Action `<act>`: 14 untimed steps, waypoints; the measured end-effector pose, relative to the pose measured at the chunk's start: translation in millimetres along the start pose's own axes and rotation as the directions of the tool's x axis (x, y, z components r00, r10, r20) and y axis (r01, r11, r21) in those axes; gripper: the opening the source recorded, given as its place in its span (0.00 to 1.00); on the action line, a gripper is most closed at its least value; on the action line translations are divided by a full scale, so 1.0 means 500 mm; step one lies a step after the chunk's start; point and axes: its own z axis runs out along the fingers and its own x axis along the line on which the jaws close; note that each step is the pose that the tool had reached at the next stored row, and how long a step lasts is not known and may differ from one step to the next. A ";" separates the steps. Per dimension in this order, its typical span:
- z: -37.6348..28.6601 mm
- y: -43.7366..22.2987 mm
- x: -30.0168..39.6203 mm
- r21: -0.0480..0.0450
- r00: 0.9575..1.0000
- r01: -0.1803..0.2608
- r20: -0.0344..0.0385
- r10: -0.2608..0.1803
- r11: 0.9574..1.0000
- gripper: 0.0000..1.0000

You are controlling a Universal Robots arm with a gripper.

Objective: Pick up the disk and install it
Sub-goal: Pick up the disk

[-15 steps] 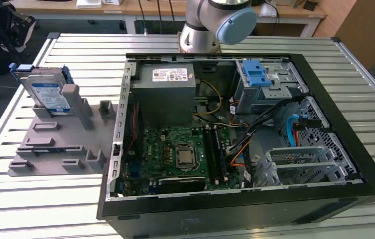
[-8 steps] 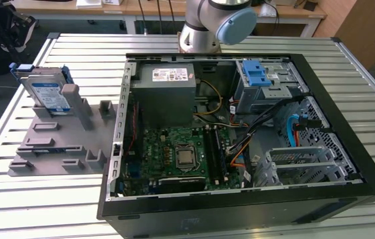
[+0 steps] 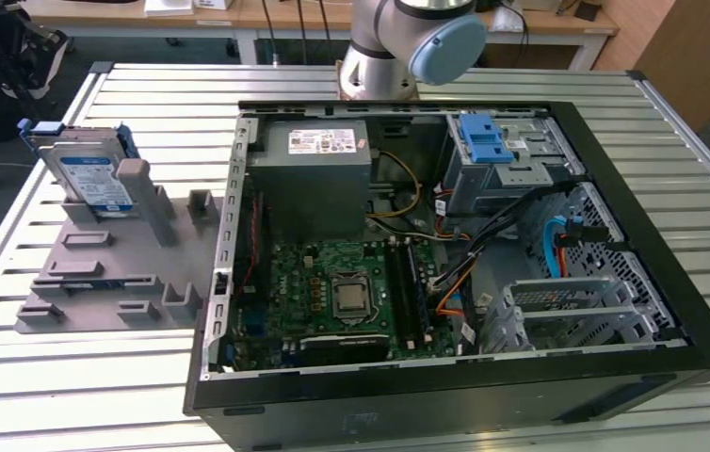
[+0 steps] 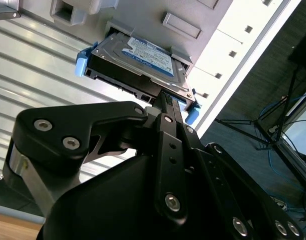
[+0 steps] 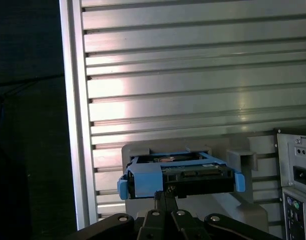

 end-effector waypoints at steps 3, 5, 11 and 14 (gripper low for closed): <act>0.000 0.000 0.000 0.000 1.000 0.001 0.000 -0.001 1.000 0.11; 0.000 0.000 0.000 0.000 1.000 0.008 0.000 -0.008 1.000 0.11; 0.000 0.000 0.000 0.000 1.000 0.020 0.000 -0.020 1.000 0.11; 0.000 0.000 0.000 0.000 1.000 0.022 0.000 -0.022 1.000 0.11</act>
